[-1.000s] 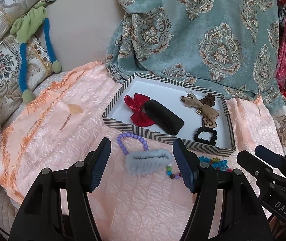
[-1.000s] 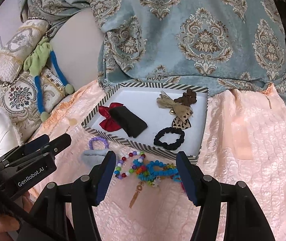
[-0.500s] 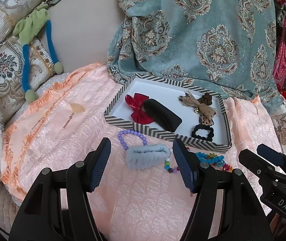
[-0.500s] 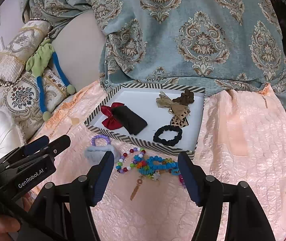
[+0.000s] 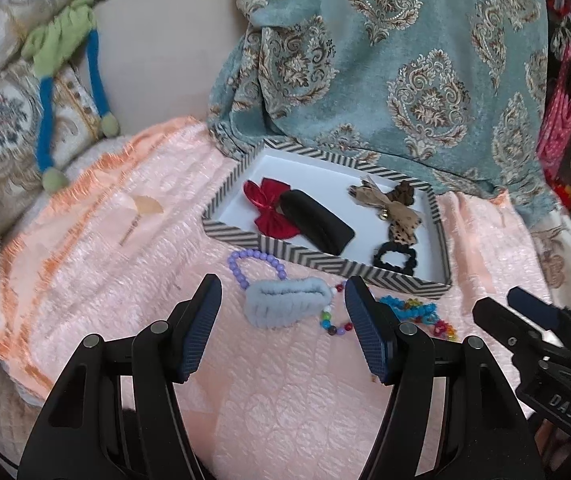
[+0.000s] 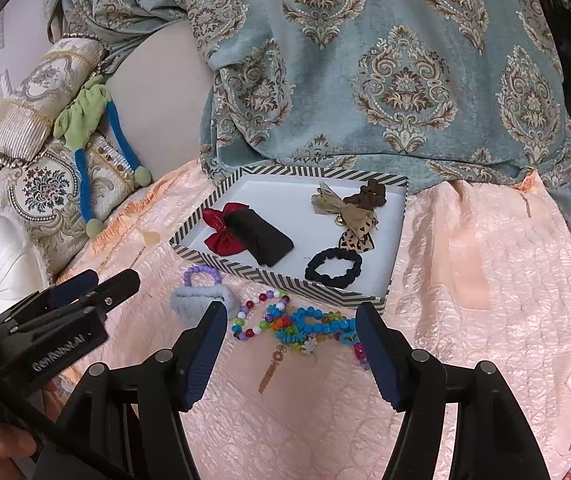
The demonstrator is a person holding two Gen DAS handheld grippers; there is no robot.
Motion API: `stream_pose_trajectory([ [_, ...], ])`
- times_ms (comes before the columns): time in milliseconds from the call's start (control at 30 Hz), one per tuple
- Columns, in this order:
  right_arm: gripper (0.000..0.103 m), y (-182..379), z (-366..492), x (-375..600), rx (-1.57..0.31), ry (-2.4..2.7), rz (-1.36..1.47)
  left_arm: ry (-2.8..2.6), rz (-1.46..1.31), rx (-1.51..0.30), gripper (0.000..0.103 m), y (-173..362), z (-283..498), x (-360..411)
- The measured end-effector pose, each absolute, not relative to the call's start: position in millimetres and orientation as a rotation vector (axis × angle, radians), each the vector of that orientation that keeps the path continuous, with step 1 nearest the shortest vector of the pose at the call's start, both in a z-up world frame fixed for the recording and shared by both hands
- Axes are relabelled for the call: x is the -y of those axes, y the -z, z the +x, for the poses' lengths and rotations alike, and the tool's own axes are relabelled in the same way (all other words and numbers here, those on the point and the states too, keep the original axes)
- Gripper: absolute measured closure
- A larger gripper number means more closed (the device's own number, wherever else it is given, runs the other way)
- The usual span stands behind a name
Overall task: Organize jewelry
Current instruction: 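Move the left gripper to the light-blue fuzzy scrunchie and close around it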
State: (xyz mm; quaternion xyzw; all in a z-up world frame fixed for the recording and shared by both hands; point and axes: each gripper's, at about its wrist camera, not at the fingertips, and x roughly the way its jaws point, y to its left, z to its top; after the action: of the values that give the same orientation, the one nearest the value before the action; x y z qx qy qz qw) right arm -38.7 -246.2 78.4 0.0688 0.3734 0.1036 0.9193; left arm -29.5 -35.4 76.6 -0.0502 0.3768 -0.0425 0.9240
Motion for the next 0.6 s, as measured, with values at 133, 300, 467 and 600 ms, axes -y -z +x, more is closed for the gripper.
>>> stream_pose_trajectory([
  [133, 0.039, -75.3, -39.7, 251.1, -0.775, -0.207, 0.146, 0.087, -0.16, -0.799, 0.039, -75.1, -24.8, 16.1],
  [300, 0.039, -65.8, -37.3, 259.1, -0.797, -0.202, 0.168, 0.08, -0.27, -0.838, 0.039, -68.8, -17.0, -10.6],
  [467, 0.039, -52.6, -34.9, 262.1, -0.824, -0.219, 0.168, 0.109, -0.307, -0.892, 0.039, -54.5, -8.2, -13.4],
  [600, 0.039, -35.7, -31.8, 264.9, -0.853, -0.24, 0.161, 0.112, -0.334, -0.942, 0.038, -39.2, 1.2, -11.1],
])
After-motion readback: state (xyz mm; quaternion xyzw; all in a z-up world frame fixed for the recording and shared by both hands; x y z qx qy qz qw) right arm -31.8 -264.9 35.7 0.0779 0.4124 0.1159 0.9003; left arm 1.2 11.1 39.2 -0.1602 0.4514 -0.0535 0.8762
